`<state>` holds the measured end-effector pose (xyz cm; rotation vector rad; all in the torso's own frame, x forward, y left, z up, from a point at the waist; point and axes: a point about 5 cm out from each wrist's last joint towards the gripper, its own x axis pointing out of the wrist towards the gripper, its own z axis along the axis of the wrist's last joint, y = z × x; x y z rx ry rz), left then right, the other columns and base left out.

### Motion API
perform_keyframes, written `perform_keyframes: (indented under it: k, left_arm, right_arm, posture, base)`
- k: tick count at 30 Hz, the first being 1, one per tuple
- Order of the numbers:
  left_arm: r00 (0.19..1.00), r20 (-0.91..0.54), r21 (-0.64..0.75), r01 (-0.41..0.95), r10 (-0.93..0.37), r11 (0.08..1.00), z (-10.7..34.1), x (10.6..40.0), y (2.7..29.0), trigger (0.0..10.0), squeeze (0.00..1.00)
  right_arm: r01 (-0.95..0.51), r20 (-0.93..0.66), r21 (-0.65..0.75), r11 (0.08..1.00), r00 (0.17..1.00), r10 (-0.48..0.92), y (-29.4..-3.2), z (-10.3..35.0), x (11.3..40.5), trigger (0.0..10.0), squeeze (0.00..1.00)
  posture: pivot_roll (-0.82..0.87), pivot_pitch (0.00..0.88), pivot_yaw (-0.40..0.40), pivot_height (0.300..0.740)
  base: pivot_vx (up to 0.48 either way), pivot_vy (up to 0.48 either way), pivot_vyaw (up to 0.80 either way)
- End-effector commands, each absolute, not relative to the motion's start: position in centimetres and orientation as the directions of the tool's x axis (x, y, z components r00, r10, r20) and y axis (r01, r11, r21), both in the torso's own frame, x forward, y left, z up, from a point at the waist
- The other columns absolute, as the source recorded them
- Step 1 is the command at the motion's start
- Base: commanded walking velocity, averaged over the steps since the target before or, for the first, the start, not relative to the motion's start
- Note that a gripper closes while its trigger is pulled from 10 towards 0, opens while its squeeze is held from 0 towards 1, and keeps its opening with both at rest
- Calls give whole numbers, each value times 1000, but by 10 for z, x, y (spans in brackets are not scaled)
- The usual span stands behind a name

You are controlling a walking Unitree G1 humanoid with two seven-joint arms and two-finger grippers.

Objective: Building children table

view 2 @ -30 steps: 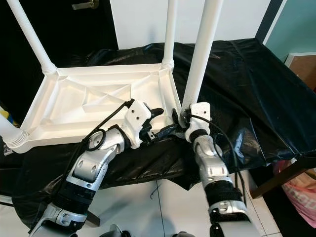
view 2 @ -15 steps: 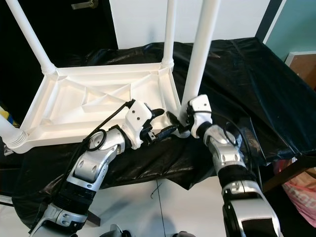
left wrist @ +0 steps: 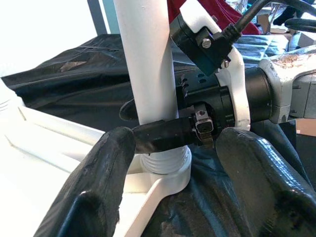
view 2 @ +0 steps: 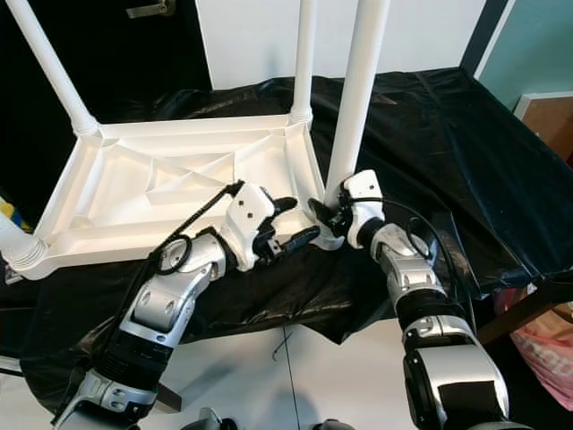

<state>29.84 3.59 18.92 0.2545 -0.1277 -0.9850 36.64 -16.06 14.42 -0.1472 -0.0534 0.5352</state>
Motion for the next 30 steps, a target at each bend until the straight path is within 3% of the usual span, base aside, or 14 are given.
perform_keyframes:
  k: [1, 10, 21, 30]
  left_arm:
    - [593, -6, 270, 776, -805, 570, 188, 299, 38, 10000, 0]
    - [594, -7, 265, 777, -805, 571, 187, 298, 38, 10000, 0]
    - [600, -8, 260, 774, -800, 578, 185, 299, 39, 10000, 0]
    - [600, -13, 259, 775, -800, 576, 184, 297, 39, 10000, 0]
  right_arm:
    - [-450, -54, -135, 883, 893, 447, -165, 130, 365, 10000, 0]
    - [-218, 7, 11, 976, 976, 218, -151, 123, 359, 10000, 0]
    - [141, -15, 68, 988, 990, -140, -128, 113, 342, 10000, 0]
    - [94, -6, 94, 991, 996, -94, -116, 118, 338, 10000, 0]
  posture:
    - [-15, 69, 9, 740]
    - [-28, 73, 9, 740]
    - [-27, 76, 1, 740]
    - [-24, 74, 0, 740]
  base:
    - [0, 0, 0]
    - [0, 0, 0]
    - [0, 0, 0]
    - [0, 0, 0]
